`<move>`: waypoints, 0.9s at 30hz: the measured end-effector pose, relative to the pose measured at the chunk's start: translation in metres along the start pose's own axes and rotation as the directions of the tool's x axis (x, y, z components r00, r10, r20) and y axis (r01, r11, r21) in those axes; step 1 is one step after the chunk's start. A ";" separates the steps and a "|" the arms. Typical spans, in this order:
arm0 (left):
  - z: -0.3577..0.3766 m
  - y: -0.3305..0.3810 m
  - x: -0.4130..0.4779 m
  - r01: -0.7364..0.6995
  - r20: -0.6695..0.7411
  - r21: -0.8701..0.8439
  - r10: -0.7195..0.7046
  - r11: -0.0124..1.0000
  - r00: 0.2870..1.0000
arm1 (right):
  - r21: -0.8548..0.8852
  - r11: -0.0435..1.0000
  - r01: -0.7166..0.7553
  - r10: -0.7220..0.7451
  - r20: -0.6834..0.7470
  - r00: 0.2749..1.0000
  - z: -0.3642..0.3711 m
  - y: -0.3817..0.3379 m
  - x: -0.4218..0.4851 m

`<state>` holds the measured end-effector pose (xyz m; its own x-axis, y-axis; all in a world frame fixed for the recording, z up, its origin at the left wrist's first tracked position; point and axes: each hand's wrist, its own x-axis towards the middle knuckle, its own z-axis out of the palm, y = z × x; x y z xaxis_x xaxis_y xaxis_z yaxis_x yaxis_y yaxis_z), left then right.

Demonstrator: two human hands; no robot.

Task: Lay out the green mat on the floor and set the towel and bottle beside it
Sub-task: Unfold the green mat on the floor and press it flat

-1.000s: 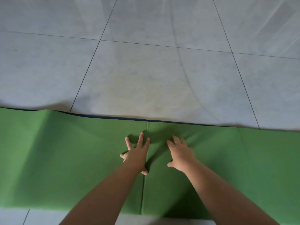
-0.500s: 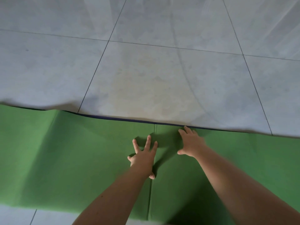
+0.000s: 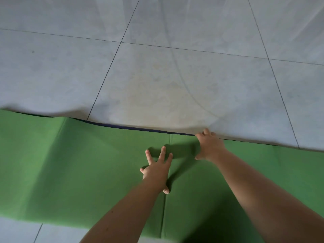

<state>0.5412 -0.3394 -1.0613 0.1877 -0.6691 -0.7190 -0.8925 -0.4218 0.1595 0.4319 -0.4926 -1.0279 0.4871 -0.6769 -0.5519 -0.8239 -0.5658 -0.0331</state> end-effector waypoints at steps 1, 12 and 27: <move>-0.001 -0.002 0.000 -0.001 0.000 0.031 0.001 1.000 1.000 | -0.008 1.000 0.012 -0.012 -0.005 1.000 -0.003 -0.001 -0.001; -0.064 0.020 0.005 0.049 -0.436 0.180 0.035 0.982 0.899 | 0.063 0.988 0.140 -0.134 -0.091 0.987 -0.035 0.017 -0.050; -0.139 0.032 -0.124 -0.007 -0.402 0.130 0.059 0.991 0.914 | -0.084 0.993 0.086 -0.098 -0.146 0.984 -0.098 0.069 -0.155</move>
<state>0.5466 -0.3548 -0.8736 0.2837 -0.8825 -0.3752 -0.9396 -0.3339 0.0748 0.3283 -0.4734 -0.8629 0.6025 -0.6796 -0.4185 -0.7514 -0.6598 -0.0103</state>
